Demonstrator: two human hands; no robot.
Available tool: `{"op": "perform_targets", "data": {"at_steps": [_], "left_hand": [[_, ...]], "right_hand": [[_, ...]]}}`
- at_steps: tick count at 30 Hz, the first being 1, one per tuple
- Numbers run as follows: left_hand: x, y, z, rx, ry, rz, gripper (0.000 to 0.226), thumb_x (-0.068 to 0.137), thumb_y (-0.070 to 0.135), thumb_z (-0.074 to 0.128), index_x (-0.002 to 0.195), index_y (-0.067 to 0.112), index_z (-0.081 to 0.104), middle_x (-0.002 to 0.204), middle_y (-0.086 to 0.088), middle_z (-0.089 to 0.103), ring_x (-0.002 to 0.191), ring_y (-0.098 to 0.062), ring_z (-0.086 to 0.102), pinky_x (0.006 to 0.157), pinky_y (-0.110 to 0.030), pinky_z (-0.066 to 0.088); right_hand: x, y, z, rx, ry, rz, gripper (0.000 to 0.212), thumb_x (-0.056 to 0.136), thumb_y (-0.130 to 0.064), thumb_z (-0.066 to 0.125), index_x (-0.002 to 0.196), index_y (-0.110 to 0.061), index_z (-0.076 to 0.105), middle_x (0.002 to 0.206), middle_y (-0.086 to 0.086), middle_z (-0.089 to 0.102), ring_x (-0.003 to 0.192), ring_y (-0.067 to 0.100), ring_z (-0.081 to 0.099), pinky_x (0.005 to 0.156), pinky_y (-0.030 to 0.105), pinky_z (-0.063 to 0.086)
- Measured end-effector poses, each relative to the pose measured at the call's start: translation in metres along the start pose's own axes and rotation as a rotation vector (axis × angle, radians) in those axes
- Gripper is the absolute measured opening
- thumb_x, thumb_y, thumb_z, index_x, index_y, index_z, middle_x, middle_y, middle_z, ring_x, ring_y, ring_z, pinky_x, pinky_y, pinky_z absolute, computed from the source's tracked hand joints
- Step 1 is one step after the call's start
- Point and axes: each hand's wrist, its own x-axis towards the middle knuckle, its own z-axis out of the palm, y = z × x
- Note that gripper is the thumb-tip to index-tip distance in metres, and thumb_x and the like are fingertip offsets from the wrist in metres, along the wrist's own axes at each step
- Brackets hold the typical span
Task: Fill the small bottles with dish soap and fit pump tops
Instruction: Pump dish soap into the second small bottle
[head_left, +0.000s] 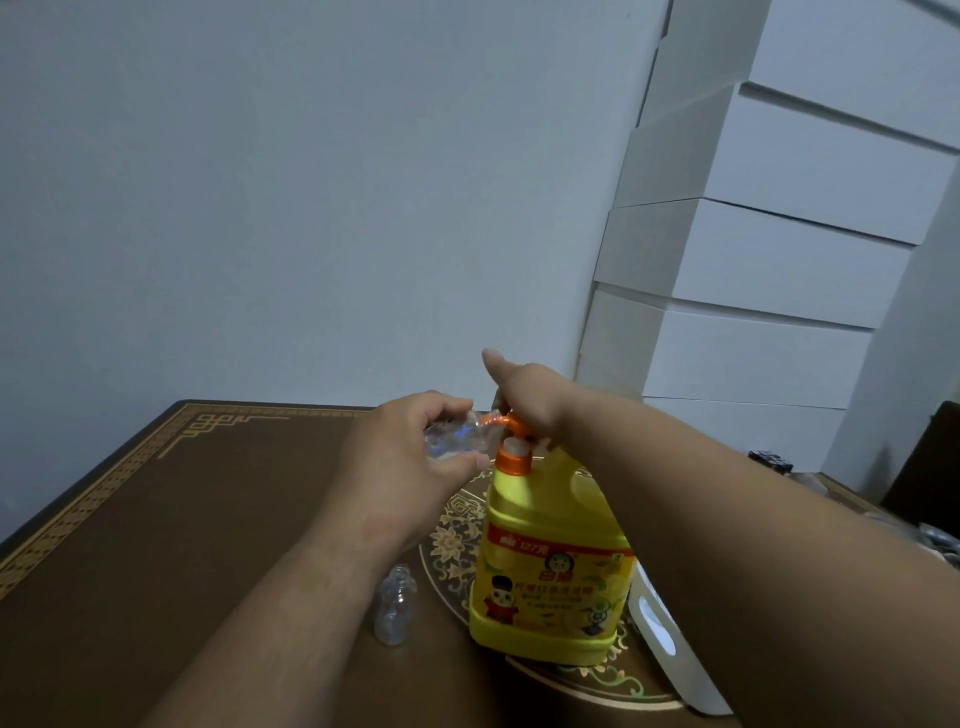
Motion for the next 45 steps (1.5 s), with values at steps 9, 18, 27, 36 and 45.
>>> {"op": "perform_targets", "data": {"at_steps": [9, 18, 27, 36, 45], "left_hand": [[0.001, -0.003, -0.004, 0.033, -0.051, -0.012, 0.049, 0.07, 0.03, 0.097, 0.114, 0.035, 0.077, 0.104, 0.025, 0.074, 0.101, 0.007, 0.068, 0.095, -0.028, 0.057], [0.001, -0.002, -0.004, 0.114, -0.035, 0.058, 0.05, 0.074, 0.034, 0.094, 0.121, 0.035, 0.076, 0.11, 0.022, 0.074, 0.103, 0.003, 0.067, 0.092, -0.022, 0.054], [0.0, 0.003, -0.004, 0.106, 0.012, 0.098, 0.051, 0.076, 0.033, 0.092, 0.124, 0.032, 0.076, 0.113, 0.018, 0.075, 0.105, 0.001, 0.066, 0.092, -0.018, 0.05], [0.0, -0.001, -0.008, 0.086, -0.047, 0.079, 0.05, 0.072, 0.033, 0.094, 0.119, 0.035, 0.078, 0.108, 0.027, 0.074, 0.101, 0.01, 0.066, 0.091, -0.021, 0.055], [0.0, -0.002, -0.009, 0.106, -0.049, 0.124, 0.053, 0.073, 0.036, 0.093, 0.122, 0.034, 0.077, 0.11, 0.025, 0.073, 0.101, 0.01, 0.065, 0.089, -0.016, 0.052]], "right_hand": [[-0.003, -0.007, 0.005, -0.265, -0.127, -0.056, 0.071, 0.102, -0.002, 0.046, 0.164, -0.023, 0.018, 0.157, 0.019, 0.041, 0.13, 0.041, 0.054, 0.091, 0.041, 0.055], [-0.003, -0.008, 0.004, -0.341, -0.15, -0.026, 0.065, 0.097, 0.004, 0.054, 0.157, -0.011, 0.037, 0.142, 0.023, 0.054, 0.102, 0.039, 0.067, 0.074, 0.045, 0.061], [-0.004, -0.004, 0.001, -0.167, -0.008, -0.056, 0.04, 0.109, -0.027, 0.043, 0.129, 0.003, 0.061, 0.125, 0.028, 0.067, 0.117, 0.044, 0.064, 0.095, 0.044, 0.053], [-0.001, -0.006, 0.005, -0.381, -0.101, -0.103, 0.007, 0.099, -0.001, 0.051, 0.101, -0.007, 0.053, 0.096, 0.014, 0.054, 0.09, 0.032, 0.053, 0.076, 0.041, 0.054], [0.0, -0.006, 0.005, -0.459, -0.167, -0.117, 0.013, 0.093, 0.007, 0.055, 0.101, -0.004, 0.054, 0.104, 0.02, 0.056, 0.09, 0.039, 0.058, 0.06, 0.043, 0.055]]}}
